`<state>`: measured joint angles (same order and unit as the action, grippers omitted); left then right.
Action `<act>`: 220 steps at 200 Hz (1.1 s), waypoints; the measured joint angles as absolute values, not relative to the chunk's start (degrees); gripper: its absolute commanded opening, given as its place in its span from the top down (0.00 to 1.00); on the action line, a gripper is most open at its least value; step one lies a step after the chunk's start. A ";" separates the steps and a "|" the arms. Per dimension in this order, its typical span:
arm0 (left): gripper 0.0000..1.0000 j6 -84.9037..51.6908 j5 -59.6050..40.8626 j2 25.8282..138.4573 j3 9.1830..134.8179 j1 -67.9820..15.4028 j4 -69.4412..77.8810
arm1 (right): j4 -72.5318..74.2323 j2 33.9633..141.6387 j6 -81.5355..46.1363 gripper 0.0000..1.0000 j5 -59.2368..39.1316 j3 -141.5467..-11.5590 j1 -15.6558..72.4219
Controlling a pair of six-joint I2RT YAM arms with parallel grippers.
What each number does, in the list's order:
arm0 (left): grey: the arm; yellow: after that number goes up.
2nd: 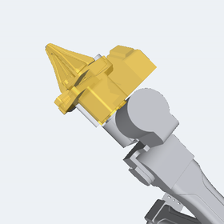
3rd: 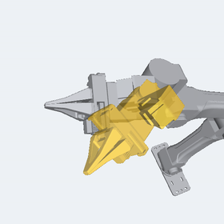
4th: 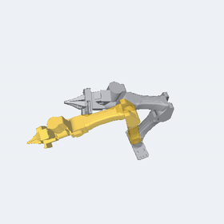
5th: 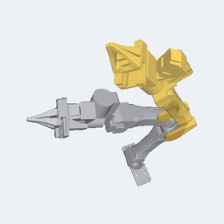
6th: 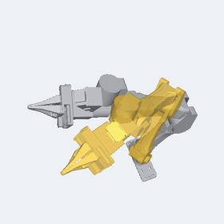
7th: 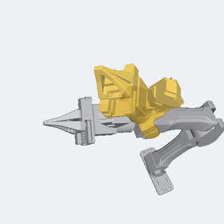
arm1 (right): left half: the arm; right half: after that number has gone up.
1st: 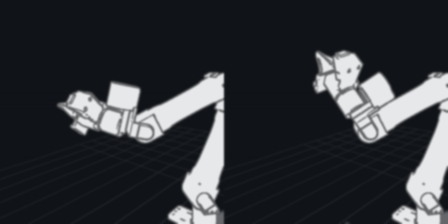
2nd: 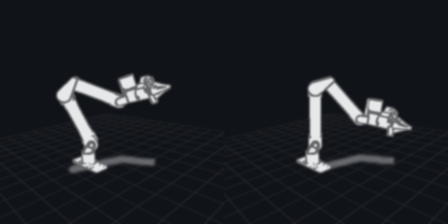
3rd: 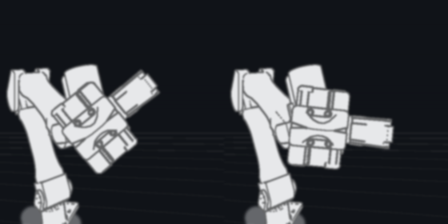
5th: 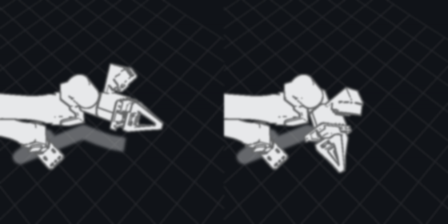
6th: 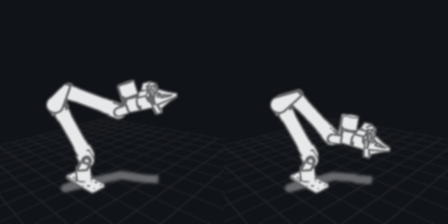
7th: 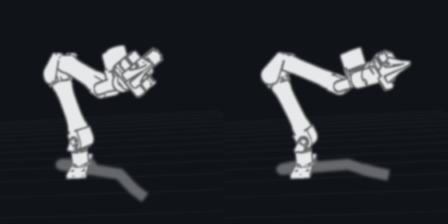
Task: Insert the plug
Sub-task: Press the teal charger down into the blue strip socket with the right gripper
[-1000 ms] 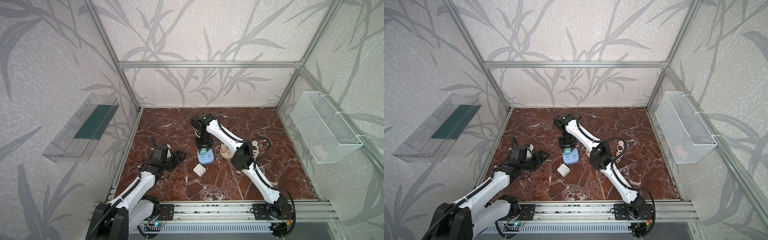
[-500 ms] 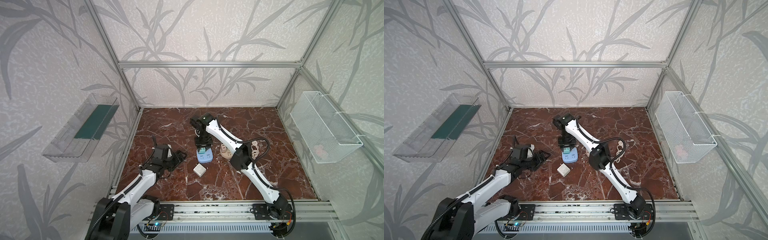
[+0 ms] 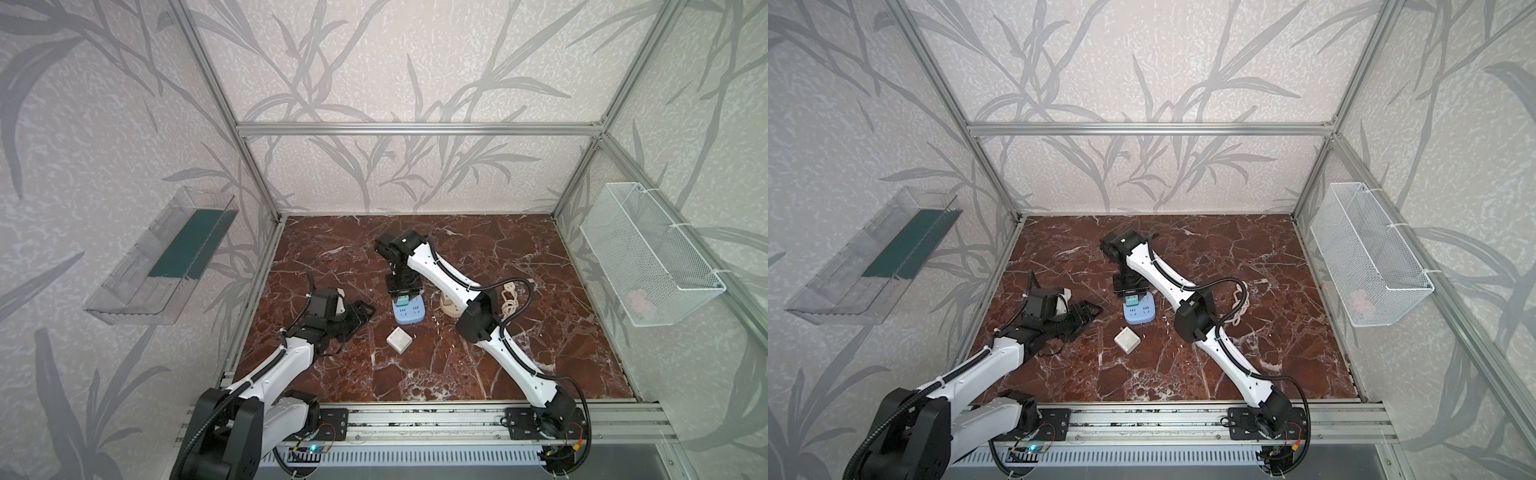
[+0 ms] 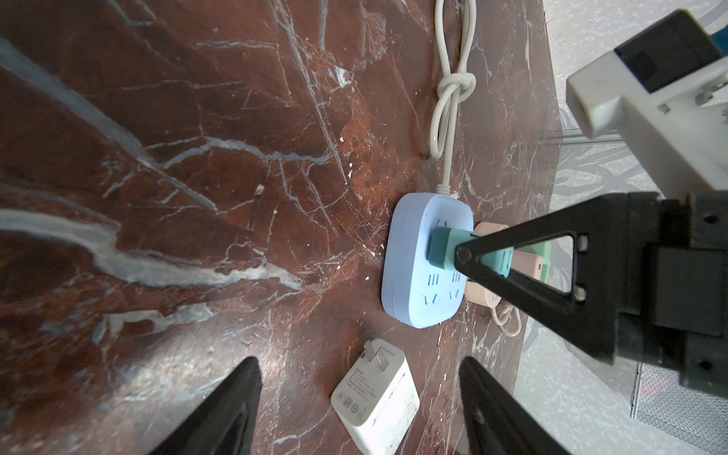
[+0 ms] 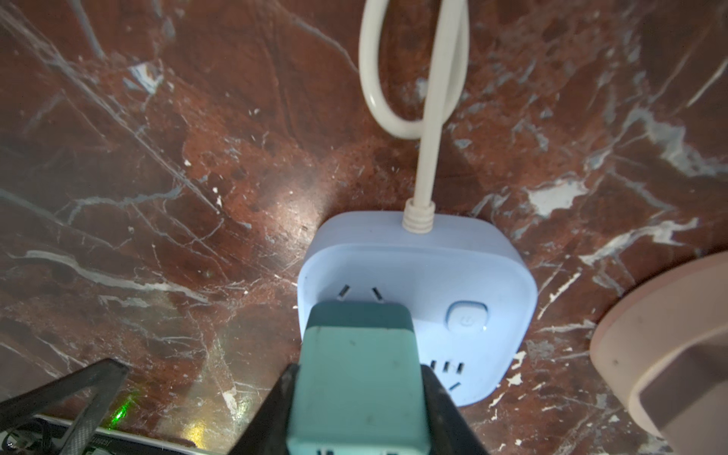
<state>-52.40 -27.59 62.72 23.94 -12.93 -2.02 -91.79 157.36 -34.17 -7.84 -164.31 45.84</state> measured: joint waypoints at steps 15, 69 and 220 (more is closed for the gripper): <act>0.22 -52.27 -27.59 62.33 23.94 -12.93 -2.17 | -91.79 157.23 -34.04 1.00 -8.14 -163.63 45.74; 0.22 -51.99 -27.57 61.67 24.47 -12.93 -3.57 | -91.79 156.81 -33.56 0.87 -8.08 -163.15 45.30; 0.21 -50.46 -28.10 61.49 26.22 -12.97 -5.93 | -91.79 158.12 -32.67 0.97 -4.97 -163.52 47.53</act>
